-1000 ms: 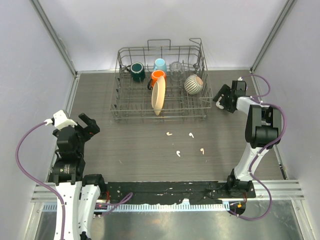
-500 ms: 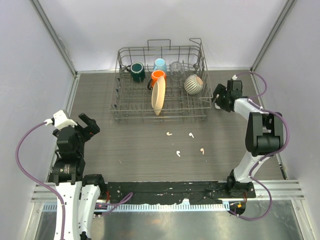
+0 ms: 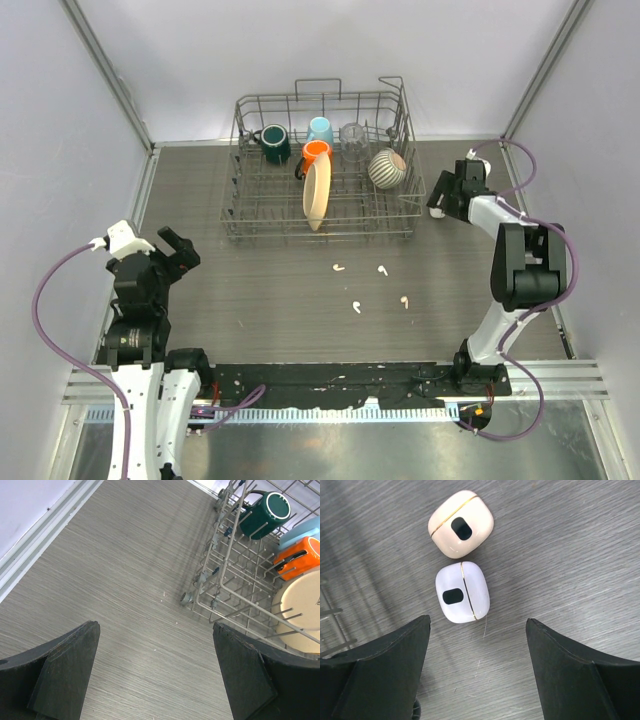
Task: Insert the wireless bluetooth earbuds into the charging case
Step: Pick up the charging case at the center of the board.
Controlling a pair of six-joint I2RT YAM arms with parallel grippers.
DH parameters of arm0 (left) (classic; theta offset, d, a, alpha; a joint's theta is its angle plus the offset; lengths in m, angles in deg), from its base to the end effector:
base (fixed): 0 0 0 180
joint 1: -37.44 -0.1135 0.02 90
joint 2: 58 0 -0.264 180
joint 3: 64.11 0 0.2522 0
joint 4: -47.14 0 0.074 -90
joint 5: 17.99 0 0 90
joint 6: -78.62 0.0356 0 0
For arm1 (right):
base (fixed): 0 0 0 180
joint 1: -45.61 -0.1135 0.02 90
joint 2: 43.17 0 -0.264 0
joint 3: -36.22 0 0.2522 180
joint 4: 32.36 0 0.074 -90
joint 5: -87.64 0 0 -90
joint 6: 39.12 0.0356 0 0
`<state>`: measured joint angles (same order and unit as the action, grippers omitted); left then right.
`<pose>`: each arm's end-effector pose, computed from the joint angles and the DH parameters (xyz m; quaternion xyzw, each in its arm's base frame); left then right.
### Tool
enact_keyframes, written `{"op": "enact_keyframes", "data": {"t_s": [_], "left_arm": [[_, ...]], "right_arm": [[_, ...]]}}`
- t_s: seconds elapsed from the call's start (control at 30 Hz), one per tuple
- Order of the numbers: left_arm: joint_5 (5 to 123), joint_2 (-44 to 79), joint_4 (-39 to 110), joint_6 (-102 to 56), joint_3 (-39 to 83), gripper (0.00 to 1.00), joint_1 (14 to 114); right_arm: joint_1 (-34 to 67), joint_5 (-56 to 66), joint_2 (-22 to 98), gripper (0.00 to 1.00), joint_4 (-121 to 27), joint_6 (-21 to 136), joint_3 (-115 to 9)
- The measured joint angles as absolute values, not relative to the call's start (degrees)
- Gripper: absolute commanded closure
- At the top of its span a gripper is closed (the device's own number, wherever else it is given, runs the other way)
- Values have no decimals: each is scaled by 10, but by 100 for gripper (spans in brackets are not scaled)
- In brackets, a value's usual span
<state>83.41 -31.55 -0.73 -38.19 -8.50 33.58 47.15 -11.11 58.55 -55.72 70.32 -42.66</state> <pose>0.1063 0.0142 0.3190 -0.2697 0.7645 -0.0363 0.5843 0.3813 -0.0157 0.1953 0.1964 0.9045 -0.0121 0.3784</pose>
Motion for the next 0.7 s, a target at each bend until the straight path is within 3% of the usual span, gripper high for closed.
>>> {"op": "enact_keyframes", "data": {"t_s": [0.3,0.7], "left_arm": [[834,-315,-7,-382,-85,0,336],[833,-315,-7,-382,-85,0,336]], "right_arm": [[451,-117,618,18,-561,685,-451],[435,-156,659,27,-579,671,-474]]}}
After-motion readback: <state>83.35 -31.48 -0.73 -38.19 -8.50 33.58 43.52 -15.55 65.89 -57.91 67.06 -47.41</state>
